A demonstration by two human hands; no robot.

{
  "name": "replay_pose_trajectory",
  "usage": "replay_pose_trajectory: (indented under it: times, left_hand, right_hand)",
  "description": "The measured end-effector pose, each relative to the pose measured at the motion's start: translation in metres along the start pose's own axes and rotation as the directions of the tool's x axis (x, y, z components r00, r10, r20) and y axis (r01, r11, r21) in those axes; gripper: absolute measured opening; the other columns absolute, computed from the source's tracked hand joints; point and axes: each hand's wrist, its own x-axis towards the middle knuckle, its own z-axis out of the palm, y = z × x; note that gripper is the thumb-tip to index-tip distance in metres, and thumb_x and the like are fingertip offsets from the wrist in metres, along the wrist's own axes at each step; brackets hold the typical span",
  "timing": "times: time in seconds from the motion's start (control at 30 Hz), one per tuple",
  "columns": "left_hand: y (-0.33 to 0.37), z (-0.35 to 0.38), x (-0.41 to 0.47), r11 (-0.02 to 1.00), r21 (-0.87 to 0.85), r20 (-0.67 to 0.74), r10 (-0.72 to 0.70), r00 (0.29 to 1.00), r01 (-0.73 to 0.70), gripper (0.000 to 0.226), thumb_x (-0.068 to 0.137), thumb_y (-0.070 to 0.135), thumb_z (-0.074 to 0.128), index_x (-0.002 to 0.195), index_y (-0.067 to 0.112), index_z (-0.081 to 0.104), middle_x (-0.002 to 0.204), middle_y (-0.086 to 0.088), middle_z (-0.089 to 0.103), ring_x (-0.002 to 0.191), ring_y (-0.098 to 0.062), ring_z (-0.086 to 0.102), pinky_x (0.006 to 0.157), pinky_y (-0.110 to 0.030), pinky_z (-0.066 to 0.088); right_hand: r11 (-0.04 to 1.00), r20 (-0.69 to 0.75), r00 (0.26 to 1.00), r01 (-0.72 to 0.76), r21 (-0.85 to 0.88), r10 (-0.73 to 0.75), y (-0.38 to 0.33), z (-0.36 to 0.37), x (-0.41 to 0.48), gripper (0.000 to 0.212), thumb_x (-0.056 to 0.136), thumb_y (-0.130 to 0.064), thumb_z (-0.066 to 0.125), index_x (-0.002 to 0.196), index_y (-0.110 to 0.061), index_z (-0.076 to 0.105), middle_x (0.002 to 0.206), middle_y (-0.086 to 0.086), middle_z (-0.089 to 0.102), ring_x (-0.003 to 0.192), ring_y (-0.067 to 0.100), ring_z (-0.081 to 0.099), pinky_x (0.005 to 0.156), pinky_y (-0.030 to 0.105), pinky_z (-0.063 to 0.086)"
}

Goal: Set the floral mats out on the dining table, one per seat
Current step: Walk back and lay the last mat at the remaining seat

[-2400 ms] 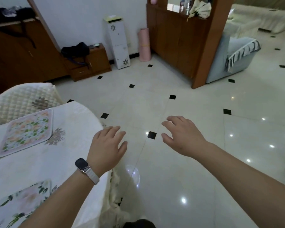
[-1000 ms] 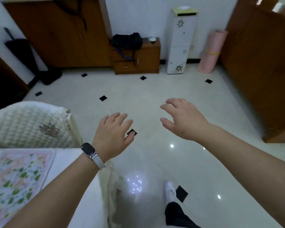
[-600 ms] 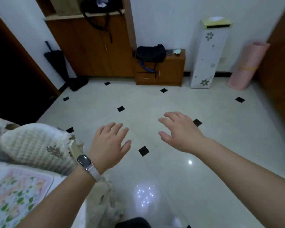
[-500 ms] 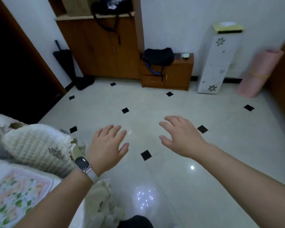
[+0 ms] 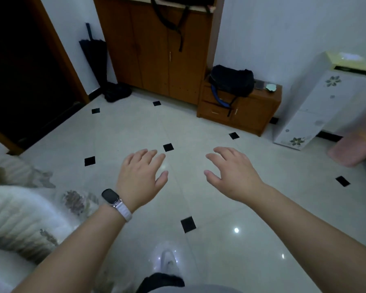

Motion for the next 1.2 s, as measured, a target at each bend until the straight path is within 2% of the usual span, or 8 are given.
replay_pose_trajectory:
  times: [0.2, 0.33, 0.5, 0.6, 0.7, 0.9, 1.07, 1.2]
  left_hand:
    - [-0.082, -0.003, 0.091, 0.998, -0.002, -0.039, -0.061, 0.997, 0.061, 0.050, 0.085, 0.049, 0.044, 0.121, 0.018, 0.062, 0.126, -0.008, 0.064, 0.118, -0.033, 0.055, 0.097, -0.047, 0.041]
    - [-0.116, 0.001, 0.127, 0.997, 0.027, -0.084, -0.074, 0.994, 0.076, 0.049, 0.086, 0.048, 0.047, 0.121, 0.018, 0.062, 0.125, -0.007, 0.064, 0.119, -0.033, 0.054, 0.097, -0.046, 0.042]
    - [-0.149, 0.010, 0.164, 0.991, 0.050, -0.064, -0.118, 0.991, 0.121, 0.049, 0.085, 0.048, 0.048, 0.121, 0.018, 0.063, 0.124, -0.006, 0.065, 0.118, -0.031, 0.055, 0.095, -0.045, 0.042]
    - [-0.169, 0.015, 0.191, 0.982, 0.084, -0.100, -0.159, 0.982, 0.167, 0.047, 0.086, 0.047, 0.049, 0.119, 0.018, 0.064, 0.122, -0.005, 0.065, 0.117, -0.030, 0.056, 0.094, -0.044, 0.042]
    - [-0.193, 0.021, 0.227, 0.966, 0.123, -0.072, -0.220, 0.973, 0.228, 0.046, 0.087, 0.047, 0.050, 0.121, 0.019, 0.063, 0.124, -0.005, 0.064, 0.117, -0.030, 0.055, 0.095, -0.044, 0.042]
    - [-0.229, 0.035, 0.298, 0.894, 0.223, -0.037, -0.390, 0.920, 0.388, 0.044, 0.088, 0.047, 0.048, 0.121, 0.021, 0.062, 0.124, -0.002, 0.064, 0.119, -0.028, 0.054, 0.095, -0.043, 0.041]
    - [-0.245, 0.031, 0.351, 0.821, 0.273, -0.089, -0.498, 0.863, 0.502, 0.044, 0.088, 0.047, 0.047, 0.119, 0.021, 0.063, 0.124, -0.003, 0.065, 0.118, -0.029, 0.055, 0.096, -0.044, 0.039]
    - [-0.264, 0.031, 0.354, 0.752, 0.300, -0.092, -0.589, 0.803, 0.586, 0.044, 0.088, 0.047, 0.049, 0.121, 0.021, 0.063, 0.126, -0.003, 0.064, 0.120, -0.028, 0.054, 0.097, -0.043, 0.036]
  right_hand:
    - [0.997, -0.051, 0.997, 0.049, -0.066, -0.053, -0.015, -0.021, 0.123, 0.054, 0.090, -0.053, 0.045, 0.136, -0.025, 0.052, 0.141, 0.006, 0.051, 0.132, 0.030, 0.041, 0.107, 0.046, 0.032]
    - [0.994, -0.072, 0.994, 0.081, -0.078, -0.087, -0.019, -0.018, 0.180, 0.056, 0.090, -0.054, 0.040, 0.137, -0.026, 0.050, 0.143, 0.005, 0.049, 0.134, 0.030, 0.038, 0.109, 0.046, 0.030]
    - [0.986, -0.059, 0.985, 0.158, -0.054, -0.161, -0.019, -0.008, 0.249, 0.052, 0.093, -0.052, 0.043, 0.139, -0.027, 0.047, 0.147, 0.004, 0.045, 0.137, 0.029, 0.034, 0.111, 0.045, 0.027]
    - [0.972, -0.077, 0.970, 0.229, -0.045, -0.232, -0.015, 0.000, 0.304, 0.052, 0.091, -0.053, 0.041, 0.134, -0.026, 0.052, 0.142, 0.005, 0.051, 0.133, 0.030, 0.041, 0.108, 0.047, 0.032]
    - [0.953, -0.073, 0.951, 0.301, -0.023, -0.302, -0.011, 0.013, 0.371, 0.053, 0.090, -0.053, 0.040, 0.131, -0.024, 0.056, 0.138, 0.006, 0.055, 0.128, 0.031, 0.046, 0.104, 0.047, 0.037]
    - [0.889, -0.063, 0.889, 0.456, 0.044, -0.453, -0.007, 0.023, 0.491, 0.054, 0.086, -0.051, 0.038, 0.124, -0.021, 0.061, 0.131, 0.008, 0.060, 0.119, 0.032, 0.054, 0.097, 0.047, 0.042]
    - [0.805, -0.066, 0.806, 0.591, 0.048, -0.588, -0.002, 0.019, 0.589, 0.054, 0.087, -0.051, 0.041, 0.128, -0.022, 0.059, 0.135, 0.008, 0.057, 0.124, 0.033, 0.051, 0.101, 0.050, 0.039]
    - [0.733, -0.047, 0.737, 0.676, 0.081, -0.675, -0.023, 0.034, 0.634, 0.052, 0.087, -0.050, 0.045, 0.129, -0.022, 0.058, 0.137, 0.008, 0.054, 0.126, 0.033, 0.047, 0.104, 0.050, 0.036]
